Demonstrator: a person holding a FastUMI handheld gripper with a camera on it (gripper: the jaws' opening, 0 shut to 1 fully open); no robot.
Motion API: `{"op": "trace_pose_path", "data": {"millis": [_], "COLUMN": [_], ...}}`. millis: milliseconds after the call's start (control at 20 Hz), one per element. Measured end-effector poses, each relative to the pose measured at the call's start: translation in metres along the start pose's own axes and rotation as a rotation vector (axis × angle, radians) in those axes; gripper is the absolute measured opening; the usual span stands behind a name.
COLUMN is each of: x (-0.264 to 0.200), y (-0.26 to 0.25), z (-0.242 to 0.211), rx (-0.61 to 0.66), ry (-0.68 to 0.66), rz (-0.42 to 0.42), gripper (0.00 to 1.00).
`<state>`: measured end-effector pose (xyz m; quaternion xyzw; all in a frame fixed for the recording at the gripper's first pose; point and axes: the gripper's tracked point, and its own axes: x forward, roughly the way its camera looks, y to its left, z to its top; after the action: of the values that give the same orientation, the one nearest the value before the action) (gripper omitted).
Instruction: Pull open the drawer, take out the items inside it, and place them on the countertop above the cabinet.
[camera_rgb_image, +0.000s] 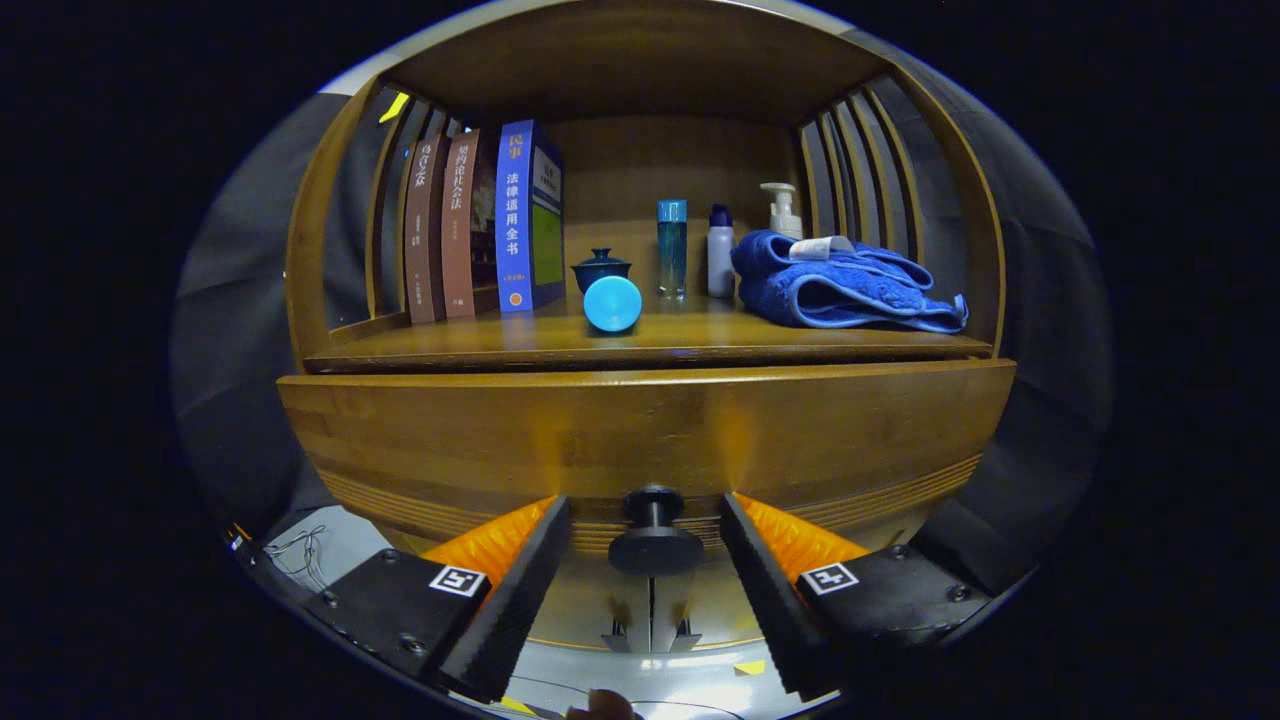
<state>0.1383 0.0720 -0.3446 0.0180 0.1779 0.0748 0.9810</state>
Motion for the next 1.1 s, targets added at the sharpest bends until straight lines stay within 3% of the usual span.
{"op": "trace_pose_path", "data": {"millis": [550,750,1100], "x": [-0.004,-0.036,-0.135], "y": [0.004,0.008,0.005], "z": [0.008,0.029,0.116], "rx": [0.029,-0.003,-0.042], "ry": [0.009,-0.044,-0.207], "rz": [0.007,0.004,-0.024], "gripper": [1.00,1.00,0.99]}}
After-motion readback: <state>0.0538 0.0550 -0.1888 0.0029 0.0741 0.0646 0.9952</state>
